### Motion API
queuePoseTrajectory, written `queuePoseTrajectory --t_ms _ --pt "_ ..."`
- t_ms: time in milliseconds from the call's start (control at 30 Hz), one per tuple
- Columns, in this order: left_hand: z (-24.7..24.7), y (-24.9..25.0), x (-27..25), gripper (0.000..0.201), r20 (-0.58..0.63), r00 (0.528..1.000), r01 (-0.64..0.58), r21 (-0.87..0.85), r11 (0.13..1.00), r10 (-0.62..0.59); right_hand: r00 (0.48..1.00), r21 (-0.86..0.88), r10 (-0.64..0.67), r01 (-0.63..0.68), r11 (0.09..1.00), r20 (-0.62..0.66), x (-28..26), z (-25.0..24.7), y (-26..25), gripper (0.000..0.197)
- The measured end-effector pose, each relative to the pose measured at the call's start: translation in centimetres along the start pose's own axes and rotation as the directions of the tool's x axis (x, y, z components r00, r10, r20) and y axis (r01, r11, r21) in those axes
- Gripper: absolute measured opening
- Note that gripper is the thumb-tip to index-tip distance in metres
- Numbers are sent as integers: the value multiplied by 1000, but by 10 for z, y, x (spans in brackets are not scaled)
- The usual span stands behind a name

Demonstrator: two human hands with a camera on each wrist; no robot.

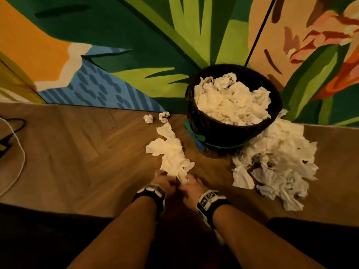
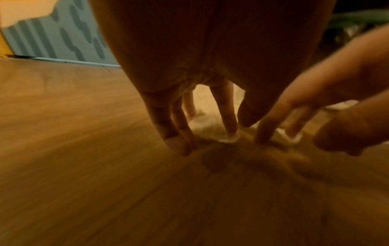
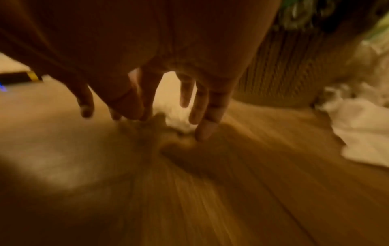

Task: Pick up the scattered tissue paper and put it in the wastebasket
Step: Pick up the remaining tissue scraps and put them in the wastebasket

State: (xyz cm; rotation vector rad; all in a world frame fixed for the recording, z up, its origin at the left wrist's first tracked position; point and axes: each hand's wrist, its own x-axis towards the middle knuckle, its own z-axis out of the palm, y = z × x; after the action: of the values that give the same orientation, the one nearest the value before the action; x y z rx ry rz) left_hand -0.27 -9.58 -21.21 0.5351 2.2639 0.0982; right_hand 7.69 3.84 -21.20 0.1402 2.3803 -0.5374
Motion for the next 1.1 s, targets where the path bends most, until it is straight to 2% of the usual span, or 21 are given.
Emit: queuePoseTrajectory --t_ms 67,167,300,400,467,533,600,667,700,767,800,867,933,1033,1100 --pt "14 -5 1 33 12 1000 0 -56 998 1 998 -21 -24 26 999 57 1 19 18 45" --pt "8 -9 5 31 -114 991 43 -207 977 -68 999 -23 -32 32 999 -25 5 10 24 33" --pt "-9 -11 12 16 -293 936 63 -407 911 -196 983 305 113 -64 950 -146 9 -9 28 3" --pt "-11 -12 10 20 -400 856 33 -592 806 -329 964 487 177 -60 871 -198 5 -4 36 21" --pt "-13 -15 7 5 -426 814 -11 -691 723 -395 967 551 173 -42 833 -188 1 -2 39 27" --pt "-13 -19 6 18 -433 778 -29 -748 663 -455 960 584 210 -66 809 -183 0 -4 44 27" --pt "-13 -25 6 32 -429 744 -12 -775 631 -512 935 651 309 -127 749 -174 -1 -11 48 29" --pt "-15 -28 8 43 -391 732 -7 -823 569 -557 906 721 384 -146 678 -178 -1 -15 53 34" --pt "-15 -28 9 45 -368 740 -15 -846 533 -564 895 727 399 -138 673 -200 -1 -18 55 32" --pt "-15 -26 12 43 -330 758 -38 -883 467 -562 880 664 399 -139 735 -258 0 -20 58 29" --pt "-14 -25 13 35 -317 767 -44 -893 448 -558 870 630 398 -140 764 -289 1 -20 57 28" --pt "-14 -23 15 26 -337 765 -63 -887 457 -549 854 614 400 -126 779 -332 4 -20 53 18" --pt "-16 -25 13 25 -350 753 -63 -881 470 -557 850 604 389 -109 790 -355 6 -17 48 28" --pt "-19 -31 11 27 -355 741 -59 -880 471 -570 926 504 204 -18 864 -317 7 -14 34 44" --pt "-20 -31 11 24 -313 773 -38 -890 454 -551 954 452 32 111 885 -297 9 -15 17 43"
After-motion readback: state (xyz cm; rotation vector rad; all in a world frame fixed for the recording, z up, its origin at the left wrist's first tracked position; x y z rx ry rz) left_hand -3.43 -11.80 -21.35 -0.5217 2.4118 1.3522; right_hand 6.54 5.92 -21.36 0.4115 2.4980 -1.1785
